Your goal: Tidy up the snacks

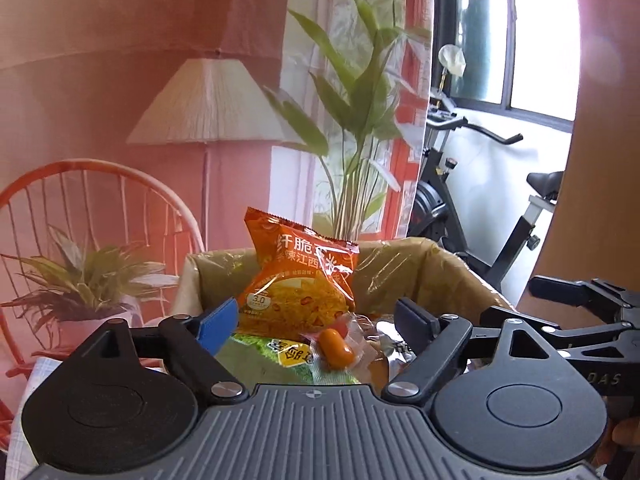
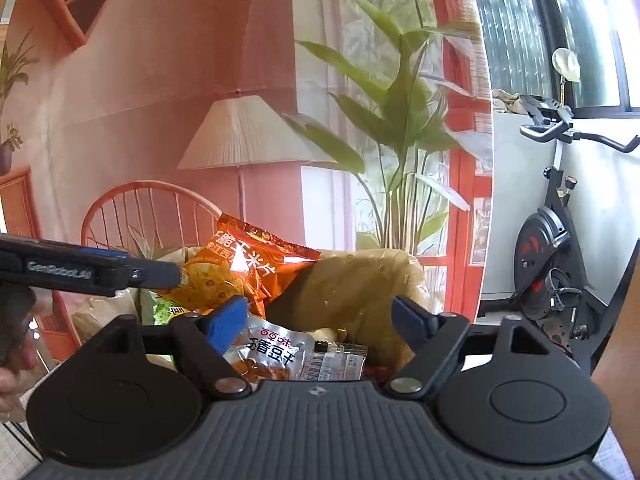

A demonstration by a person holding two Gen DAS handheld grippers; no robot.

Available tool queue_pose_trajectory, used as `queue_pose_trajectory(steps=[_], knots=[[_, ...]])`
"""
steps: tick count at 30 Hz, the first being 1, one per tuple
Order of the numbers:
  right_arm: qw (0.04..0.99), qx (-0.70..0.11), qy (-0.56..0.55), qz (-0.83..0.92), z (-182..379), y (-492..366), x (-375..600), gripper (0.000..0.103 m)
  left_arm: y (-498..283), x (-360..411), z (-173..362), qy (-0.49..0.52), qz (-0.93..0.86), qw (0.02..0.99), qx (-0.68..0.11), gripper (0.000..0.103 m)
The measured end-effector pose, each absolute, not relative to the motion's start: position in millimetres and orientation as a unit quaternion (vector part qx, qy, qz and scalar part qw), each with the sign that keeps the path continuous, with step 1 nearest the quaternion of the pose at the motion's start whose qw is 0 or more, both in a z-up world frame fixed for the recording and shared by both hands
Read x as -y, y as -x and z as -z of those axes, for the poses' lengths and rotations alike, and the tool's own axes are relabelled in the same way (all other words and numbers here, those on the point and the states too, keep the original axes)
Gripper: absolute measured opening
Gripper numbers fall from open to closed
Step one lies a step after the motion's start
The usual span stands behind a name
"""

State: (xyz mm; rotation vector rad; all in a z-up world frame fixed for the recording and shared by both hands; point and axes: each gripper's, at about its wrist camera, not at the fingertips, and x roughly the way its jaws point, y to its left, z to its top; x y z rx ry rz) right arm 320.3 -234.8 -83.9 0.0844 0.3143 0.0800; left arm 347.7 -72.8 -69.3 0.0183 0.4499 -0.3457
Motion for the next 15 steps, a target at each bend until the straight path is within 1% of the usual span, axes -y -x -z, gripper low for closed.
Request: queue_pose_trajectory(steps=[2, 7, 12, 15], knots=[[0.987, -0.150, -0.041, -0.042, 78, -312, 231, 0.103, -339, 70, 66, -0.016, 0.154, 0.962, -0.223, 0.090], [0.987, -0.150, -0.037, -0.045, 64, -292, 219, 0.103, -309, 59, 57, -0.022, 0.127, 0.969, -0.211, 0.093], [0.987, -0.148, -0.048, -0.050, 52, -271, 207, 0.103, -274, 55, 49, -0.058, 0.060, 0.981, -0.173, 0.095], [0.987, -0.145, -0.058, -0.041, 45, -255, 198, 0.103, -258, 48, 43, -0.052, 0.060, 0.983, -0.166, 0.095]])
